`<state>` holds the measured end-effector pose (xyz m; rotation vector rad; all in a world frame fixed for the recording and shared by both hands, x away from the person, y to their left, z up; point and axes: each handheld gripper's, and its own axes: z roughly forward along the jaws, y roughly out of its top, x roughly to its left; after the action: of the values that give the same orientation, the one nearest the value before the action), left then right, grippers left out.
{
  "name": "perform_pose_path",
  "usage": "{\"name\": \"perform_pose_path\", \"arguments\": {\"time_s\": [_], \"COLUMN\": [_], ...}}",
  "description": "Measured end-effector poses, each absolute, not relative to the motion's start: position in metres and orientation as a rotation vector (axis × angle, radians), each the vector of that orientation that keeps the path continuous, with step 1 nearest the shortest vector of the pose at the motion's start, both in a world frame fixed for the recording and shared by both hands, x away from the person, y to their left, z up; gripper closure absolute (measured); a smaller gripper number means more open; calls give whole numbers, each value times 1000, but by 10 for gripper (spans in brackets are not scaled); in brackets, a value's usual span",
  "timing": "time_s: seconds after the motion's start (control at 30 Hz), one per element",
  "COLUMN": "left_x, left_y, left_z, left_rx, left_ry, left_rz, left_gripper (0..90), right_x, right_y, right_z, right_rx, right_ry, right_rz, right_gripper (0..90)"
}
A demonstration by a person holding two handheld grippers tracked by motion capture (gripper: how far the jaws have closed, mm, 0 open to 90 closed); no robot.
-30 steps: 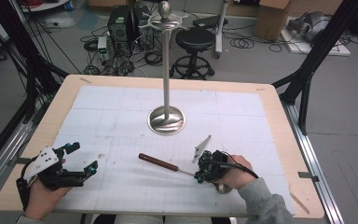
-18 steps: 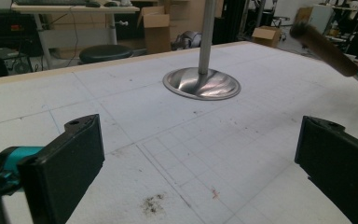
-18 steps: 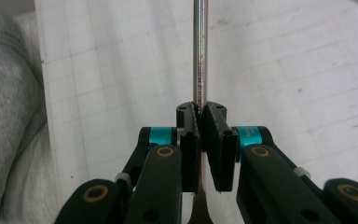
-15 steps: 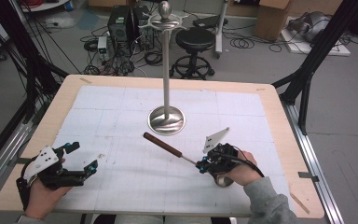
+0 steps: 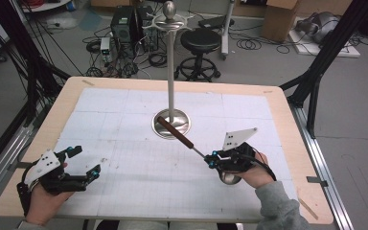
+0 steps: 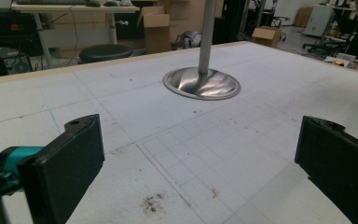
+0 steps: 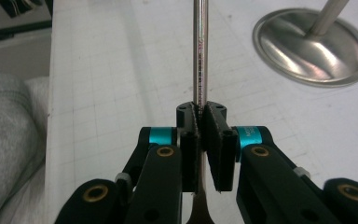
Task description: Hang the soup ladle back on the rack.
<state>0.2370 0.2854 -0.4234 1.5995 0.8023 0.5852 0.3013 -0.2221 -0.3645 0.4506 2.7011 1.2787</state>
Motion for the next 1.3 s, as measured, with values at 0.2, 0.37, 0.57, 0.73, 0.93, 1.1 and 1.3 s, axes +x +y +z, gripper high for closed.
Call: {"name": "perform_pose_path", "arguments": {"time_s": [0.2, 0.37, 0.57, 0.73, 0.93, 1.1, 1.3], "left_x": [237, 237, 237, 237, 237, 237, 237], "left_y": [285, 286, 285, 285, 285, 284, 284], "left_z": [-424, -423, -424, -424, -424, -424, -424], "left_rx": [1598, 1597, 1601, 1600, 1605, 1604, 1604], "left_ry": [803, 803, 801, 804, 801, 798, 794], "left_rz": [583, 587, 585, 583, 582, 578, 579], "left_gripper": [17, 17, 17, 18, 17, 17, 17], "right_x": [304, 307, 309, 312, 316, 319, 321], "right_y": [-233, -240, -247, -253, -261, -265, -266], "right_z": [-363, -364, -363, -361, -358, -357, -356], "right_rx": [469, 446, 466, 520, 547, 565, 563], "right_ry": [2644, 2627, 2592, 2525, 2441, 2398, 2369], "right_rz": [1400, 1474, 1549, 1601, 1675, 1716, 1735], "right_gripper": [847, 847, 847, 847, 846, 847, 847]}}
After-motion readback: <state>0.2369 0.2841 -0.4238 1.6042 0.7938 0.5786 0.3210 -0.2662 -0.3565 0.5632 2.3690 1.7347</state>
